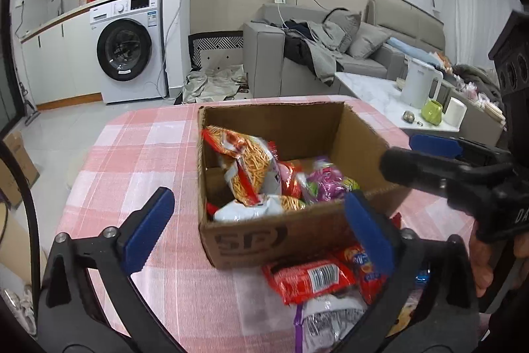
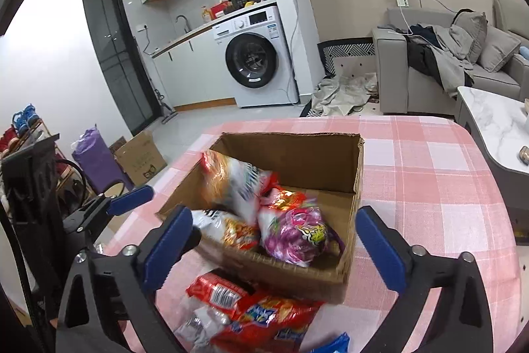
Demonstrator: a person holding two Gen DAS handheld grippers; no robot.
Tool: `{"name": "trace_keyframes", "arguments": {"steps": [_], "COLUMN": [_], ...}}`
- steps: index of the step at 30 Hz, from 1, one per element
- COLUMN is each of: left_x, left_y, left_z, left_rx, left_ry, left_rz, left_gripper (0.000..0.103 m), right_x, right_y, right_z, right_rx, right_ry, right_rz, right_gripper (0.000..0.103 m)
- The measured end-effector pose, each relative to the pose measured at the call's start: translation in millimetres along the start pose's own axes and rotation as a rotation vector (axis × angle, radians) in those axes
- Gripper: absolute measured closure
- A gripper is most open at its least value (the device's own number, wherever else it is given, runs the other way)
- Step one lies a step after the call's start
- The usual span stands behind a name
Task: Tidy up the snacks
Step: 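Lower both bags into the box and open both grippers, then withdraw both grippers from the box toward the remaining snacks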
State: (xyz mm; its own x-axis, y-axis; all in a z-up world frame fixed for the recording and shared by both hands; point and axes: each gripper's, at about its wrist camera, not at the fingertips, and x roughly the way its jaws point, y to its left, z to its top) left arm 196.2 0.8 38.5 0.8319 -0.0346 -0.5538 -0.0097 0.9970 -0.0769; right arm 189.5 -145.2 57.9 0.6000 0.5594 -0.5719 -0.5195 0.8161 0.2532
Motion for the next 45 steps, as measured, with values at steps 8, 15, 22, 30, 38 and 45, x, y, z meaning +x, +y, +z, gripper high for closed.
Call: {"name": "trace_keyframes", "arguments": {"steps": [8, 15, 22, 30, 38, 45], "left_x": [-30, -46, -47, -50, -55, -62], "left_y": [3, 8, 10, 3, 1, -12], "left_z": [-21, -36, -43, -54, -63, -68], "left_rx": [-0.004, -0.015, -0.031, -0.002, 0.001, 0.038], "left_ry": [0.001, 0.008, 0.037, 0.067, 0.092, 0.109], "left_rz": [-0.014, -0.017, -0.015, -0.012, -0.026, -0.042], "left_gripper": [0.001, 0.001, 0.001, 0.001, 0.001, 0.001], "right_x": [-24, -37, -38, -42, -43, -43], "right_y": [-3, -9, -4, -3, -14, -19], "right_z": [-12, -25, -36, -58, -80, -93], "right_rx": [0.011, 0.024, -0.008, -0.059, -0.077, -0.106], "right_ry": [-0.011, 0.001, 0.025, 0.072, 0.132, 0.197], "right_rz": [-0.021, -0.028, -0.046, -0.088, -0.115, -0.141], "right_gripper": [0.000, 0.000, 0.000, 0.000, 0.000, 0.000]}}
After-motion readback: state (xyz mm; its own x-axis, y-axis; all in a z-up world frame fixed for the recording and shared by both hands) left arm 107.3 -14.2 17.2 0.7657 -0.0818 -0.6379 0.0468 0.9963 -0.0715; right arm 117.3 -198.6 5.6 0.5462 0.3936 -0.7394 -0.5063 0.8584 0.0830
